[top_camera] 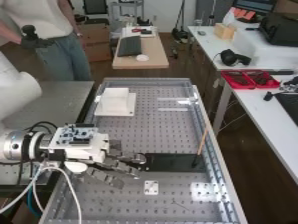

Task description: Grab the larger nut and place it in the white container

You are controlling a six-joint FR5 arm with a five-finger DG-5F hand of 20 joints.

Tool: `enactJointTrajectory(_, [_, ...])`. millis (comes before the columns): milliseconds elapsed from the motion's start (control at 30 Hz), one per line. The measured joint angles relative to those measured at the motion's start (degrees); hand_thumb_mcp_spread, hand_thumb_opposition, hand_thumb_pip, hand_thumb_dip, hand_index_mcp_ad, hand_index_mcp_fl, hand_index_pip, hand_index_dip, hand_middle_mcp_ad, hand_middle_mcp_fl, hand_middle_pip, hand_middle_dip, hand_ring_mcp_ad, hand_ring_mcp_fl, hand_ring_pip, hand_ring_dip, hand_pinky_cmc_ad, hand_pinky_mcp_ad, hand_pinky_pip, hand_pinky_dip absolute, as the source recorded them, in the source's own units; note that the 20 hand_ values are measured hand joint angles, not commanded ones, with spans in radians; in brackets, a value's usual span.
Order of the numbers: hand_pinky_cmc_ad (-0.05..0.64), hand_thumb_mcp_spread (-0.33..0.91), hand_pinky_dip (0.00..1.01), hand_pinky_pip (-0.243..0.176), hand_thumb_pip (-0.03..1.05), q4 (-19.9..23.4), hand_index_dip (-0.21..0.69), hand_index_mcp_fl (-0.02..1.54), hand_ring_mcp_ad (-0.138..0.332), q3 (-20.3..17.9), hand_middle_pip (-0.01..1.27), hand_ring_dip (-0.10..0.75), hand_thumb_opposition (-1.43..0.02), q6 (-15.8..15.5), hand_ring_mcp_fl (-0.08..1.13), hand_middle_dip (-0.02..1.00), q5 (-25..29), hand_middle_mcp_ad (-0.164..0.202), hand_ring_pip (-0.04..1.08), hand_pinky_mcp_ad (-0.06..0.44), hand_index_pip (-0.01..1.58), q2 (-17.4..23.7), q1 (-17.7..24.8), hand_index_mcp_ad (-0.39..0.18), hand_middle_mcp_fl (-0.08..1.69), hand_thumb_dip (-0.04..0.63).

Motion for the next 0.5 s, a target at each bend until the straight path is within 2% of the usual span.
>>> enactJointTrajectory(500, [0.391,0.27,0.87,-0.124,0.87,1.1,0.072,0.02,0.164,0.1,0.11,0.005,-0.82,0.6,0.00,0.09,0.2,0.072,0.35,0.309,1.56,-1.3,-0.5,-0.162,0.00,0.155])
